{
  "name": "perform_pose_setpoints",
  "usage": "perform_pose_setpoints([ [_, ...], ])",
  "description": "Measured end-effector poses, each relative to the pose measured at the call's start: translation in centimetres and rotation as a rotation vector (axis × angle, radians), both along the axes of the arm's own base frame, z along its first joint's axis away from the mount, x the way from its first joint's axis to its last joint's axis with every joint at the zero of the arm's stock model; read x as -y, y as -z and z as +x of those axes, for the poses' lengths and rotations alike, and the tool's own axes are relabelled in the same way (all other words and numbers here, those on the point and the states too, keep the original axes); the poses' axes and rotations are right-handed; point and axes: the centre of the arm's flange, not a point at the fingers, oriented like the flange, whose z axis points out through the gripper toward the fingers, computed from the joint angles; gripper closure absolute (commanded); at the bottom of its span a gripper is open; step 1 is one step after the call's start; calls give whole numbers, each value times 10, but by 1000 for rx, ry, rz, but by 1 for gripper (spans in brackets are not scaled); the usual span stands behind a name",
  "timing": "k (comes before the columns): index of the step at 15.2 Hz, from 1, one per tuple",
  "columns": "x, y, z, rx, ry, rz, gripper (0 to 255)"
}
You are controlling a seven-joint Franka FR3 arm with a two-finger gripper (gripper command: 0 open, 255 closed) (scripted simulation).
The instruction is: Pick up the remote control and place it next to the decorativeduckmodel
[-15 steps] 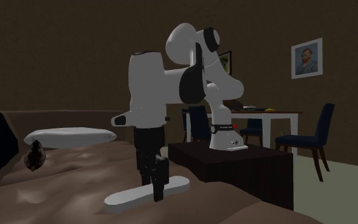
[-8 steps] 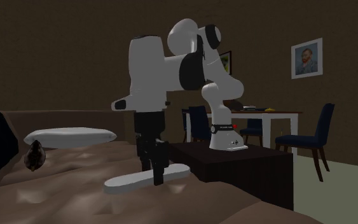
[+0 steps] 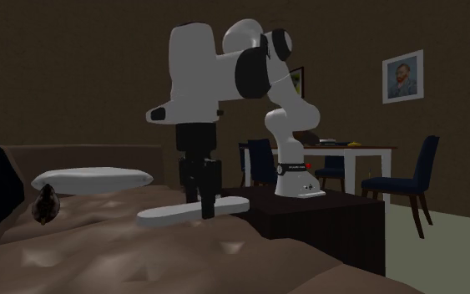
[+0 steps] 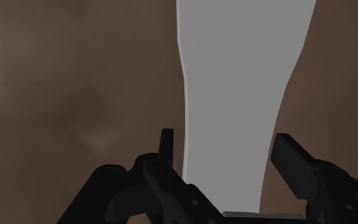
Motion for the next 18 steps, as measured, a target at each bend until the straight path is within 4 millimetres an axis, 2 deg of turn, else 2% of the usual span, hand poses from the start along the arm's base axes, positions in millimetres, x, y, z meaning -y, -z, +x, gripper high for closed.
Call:
perform_pose_setpoints([
  [14,0,-72,1,0,0,0,255],
  [15,4,-74,3,0,0,0,255],
  [18,39,-77,18,0,1,0,255],
])
